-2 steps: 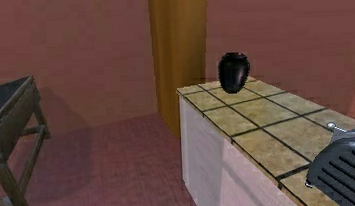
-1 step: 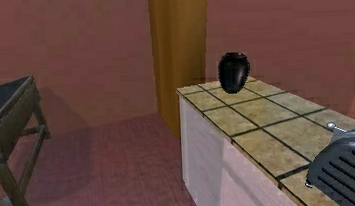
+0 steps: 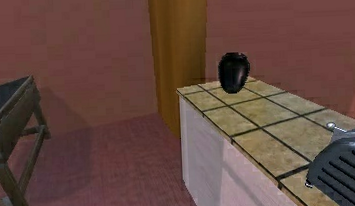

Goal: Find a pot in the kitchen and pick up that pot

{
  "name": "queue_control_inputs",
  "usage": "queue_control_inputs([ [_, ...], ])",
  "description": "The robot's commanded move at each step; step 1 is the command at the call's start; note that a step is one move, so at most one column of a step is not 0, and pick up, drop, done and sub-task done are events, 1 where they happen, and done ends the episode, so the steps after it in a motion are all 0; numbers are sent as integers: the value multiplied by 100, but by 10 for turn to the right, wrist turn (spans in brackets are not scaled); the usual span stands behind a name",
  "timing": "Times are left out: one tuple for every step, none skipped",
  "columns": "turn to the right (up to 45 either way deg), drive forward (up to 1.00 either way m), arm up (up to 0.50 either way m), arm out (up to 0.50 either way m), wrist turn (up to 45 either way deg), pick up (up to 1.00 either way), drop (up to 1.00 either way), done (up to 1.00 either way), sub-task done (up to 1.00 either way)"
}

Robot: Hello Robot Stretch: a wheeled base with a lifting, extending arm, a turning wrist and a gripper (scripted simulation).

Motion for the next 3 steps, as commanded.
queue_control_inputs([
  [0,0,-16,0,0,0,0,0,0],
  [0,0,0,0,0,100,0,0,0],
  [0,0,10,0,0,0,0,0,0],
])
